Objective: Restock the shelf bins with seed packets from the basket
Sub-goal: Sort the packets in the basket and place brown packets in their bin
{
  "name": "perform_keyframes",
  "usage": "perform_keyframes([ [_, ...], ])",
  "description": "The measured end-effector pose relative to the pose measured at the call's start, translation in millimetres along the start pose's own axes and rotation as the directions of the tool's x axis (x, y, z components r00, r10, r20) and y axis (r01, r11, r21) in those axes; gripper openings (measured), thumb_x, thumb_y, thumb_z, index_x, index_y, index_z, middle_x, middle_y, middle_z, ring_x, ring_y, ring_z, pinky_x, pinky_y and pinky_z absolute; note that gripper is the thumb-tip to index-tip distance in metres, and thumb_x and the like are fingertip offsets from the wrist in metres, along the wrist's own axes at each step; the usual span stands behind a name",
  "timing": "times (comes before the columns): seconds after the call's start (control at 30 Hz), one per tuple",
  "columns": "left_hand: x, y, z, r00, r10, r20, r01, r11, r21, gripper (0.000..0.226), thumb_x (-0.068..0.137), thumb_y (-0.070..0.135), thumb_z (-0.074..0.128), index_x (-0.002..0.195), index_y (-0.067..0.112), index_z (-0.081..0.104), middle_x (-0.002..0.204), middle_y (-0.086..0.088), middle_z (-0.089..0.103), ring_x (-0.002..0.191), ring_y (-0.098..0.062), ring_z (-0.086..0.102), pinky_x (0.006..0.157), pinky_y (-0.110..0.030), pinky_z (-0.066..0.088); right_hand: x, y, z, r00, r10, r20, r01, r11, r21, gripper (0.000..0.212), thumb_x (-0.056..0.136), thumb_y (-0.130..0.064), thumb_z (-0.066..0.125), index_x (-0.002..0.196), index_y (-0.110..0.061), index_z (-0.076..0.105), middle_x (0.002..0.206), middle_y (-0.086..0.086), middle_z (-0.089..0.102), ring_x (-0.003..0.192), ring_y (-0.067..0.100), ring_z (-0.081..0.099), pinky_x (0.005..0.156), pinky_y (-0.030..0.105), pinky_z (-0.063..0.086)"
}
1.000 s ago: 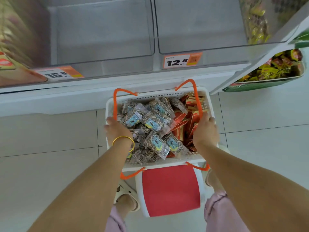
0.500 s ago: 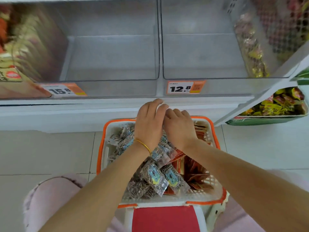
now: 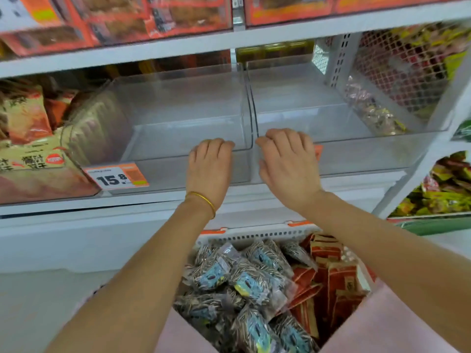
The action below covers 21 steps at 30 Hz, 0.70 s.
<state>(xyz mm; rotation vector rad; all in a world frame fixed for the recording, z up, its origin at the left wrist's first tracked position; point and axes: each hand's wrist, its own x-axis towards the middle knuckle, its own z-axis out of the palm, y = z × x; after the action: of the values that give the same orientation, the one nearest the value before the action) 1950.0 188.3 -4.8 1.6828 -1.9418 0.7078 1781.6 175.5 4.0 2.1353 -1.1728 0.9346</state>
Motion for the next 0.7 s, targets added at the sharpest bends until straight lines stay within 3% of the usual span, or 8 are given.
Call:
perform_keyframes([
  [0.07, 2, -12, -6, 0.989, 0.037, 0.145, -0.044, 0.998, 0.043, 0.033, 0.075, 0.004, 0.07, 0.105, 0.013, 0.062, 0.1, -0.009, 0.065, 0.093, -0.032, 0.058, 0.08, -0.037, 0.045, 9, 4, 1, 0.989, 0.005, 0.15, -0.002, 1.0, -0.019, 0.017, 0.076, -0.014, 0.063, 0.091, -0.006, 0.063, 0.083, 0.011, 0.064, 0.075, 0.03, 0.062, 0.071, 0.036, 0.043],
  [0.13, 6, -18, -15, 0.96, 0.013, 0.28, -0.023, 0.999, 0.035, 0.032, 0.089, 0.005, 0.053, 0.12, 0.014, 0.053, 0.115, -0.01, 0.059, 0.106, -0.032, 0.051, 0.089, -0.039, 0.037, 18, 11, 0, 0.913, 0.021, 0.406, -0.021, 1.0, -0.004, 0.022, 0.082, -0.005, 0.059, 0.104, -0.006, 0.058, 0.099, 0.012, 0.063, 0.092, 0.032, 0.061, 0.079, 0.037, 0.042],
  [0.2, 9, -20, -23, 0.923, -0.006, 0.386, -0.009, 0.999, 0.037, 0.035, 0.092, 0.004, 0.043, 0.125, 0.015, 0.045, 0.123, -0.008, 0.053, 0.112, -0.03, 0.046, 0.092, -0.037, 0.031, 20, 16, -3, 0.849, 0.003, 0.528, -0.022, 0.999, 0.029, 0.03, 0.088, -0.004, 0.053, 0.117, -0.008, 0.051, 0.114, 0.011, 0.058, 0.107, 0.032, 0.054, 0.086, 0.039, 0.036],
  [0.3, 10, -19, -26, 0.923, -0.001, 0.384, -0.013, 0.999, 0.033, 0.039, 0.086, -0.004, 0.042, 0.119, 0.016, 0.045, 0.118, -0.007, 0.054, 0.106, -0.029, 0.047, 0.084, -0.034, 0.029, 18, 17, -2, 0.855, -0.01, 0.518, -0.027, 0.998, 0.064, 0.035, 0.082, 0.001, 0.052, 0.117, -0.007, 0.051, 0.113, 0.013, 0.059, 0.106, 0.033, 0.053, 0.084, 0.039, 0.032],
  [0.4, 7, -20, -20, 0.949, 0.009, 0.314, -0.013, 1.0, 0.011, 0.038, 0.082, -0.006, 0.046, 0.112, 0.017, 0.049, 0.108, -0.006, 0.056, 0.099, -0.028, 0.047, 0.073, -0.03, 0.016, 16, 17, 7, 0.902, -0.008, 0.432, -0.021, 0.998, 0.063, 0.028, 0.074, 0.004, 0.058, 0.101, -0.005, 0.058, 0.095, 0.014, 0.063, 0.091, 0.034, 0.058, 0.075, 0.038, 0.035],
  [0.5, 8, -22, -18, 0.958, 0.015, 0.285, -0.004, 0.999, -0.039, 0.038, 0.08, -0.007, 0.047, 0.108, 0.018, 0.051, 0.103, -0.004, 0.056, 0.097, -0.027, 0.047, 0.07, -0.028, 0.011, 13, 18, 16, 0.943, 0.014, 0.333, -0.029, 0.999, 0.039, 0.029, 0.059, 0.008, 0.07, 0.082, -0.007, 0.06, 0.073, 0.01, 0.062, 0.069, 0.031, 0.06, 0.063, 0.033, 0.034],
  [0.57, 11, -21, -20, 0.961, 0.013, 0.275, 0.009, 0.997, -0.078, 0.039, 0.079, -0.008, 0.048, 0.107, 0.018, 0.053, 0.101, -0.004, 0.057, 0.096, -0.026, 0.048, 0.068, -0.027, 0.009, 16, 18, 17, 0.952, 0.006, 0.307, -0.02, 0.999, 0.043, 0.031, 0.057, 0.008, 0.073, 0.079, -0.008, 0.059, 0.069, 0.008, 0.061, 0.066, 0.03, 0.059, 0.062, 0.031, 0.028],
  [0.7, 24, -15, -34, 0.966, -0.007, 0.258, 0.046, 0.989, -0.144, 0.05, 0.068, -0.015, 0.046, 0.106, 0.017, 0.054, 0.101, -0.004, 0.059, 0.096, -0.026, 0.047, 0.067, -0.026, 0.009, 32, 26, 6, 0.972, -0.034, 0.234, 0.016, 0.997, 0.078, 0.029, 0.059, 0.007, 0.077, 0.075, -0.009, 0.059, 0.064, 0.006, 0.06, 0.061, 0.029, 0.058, 0.061, 0.03, 0.032],
])
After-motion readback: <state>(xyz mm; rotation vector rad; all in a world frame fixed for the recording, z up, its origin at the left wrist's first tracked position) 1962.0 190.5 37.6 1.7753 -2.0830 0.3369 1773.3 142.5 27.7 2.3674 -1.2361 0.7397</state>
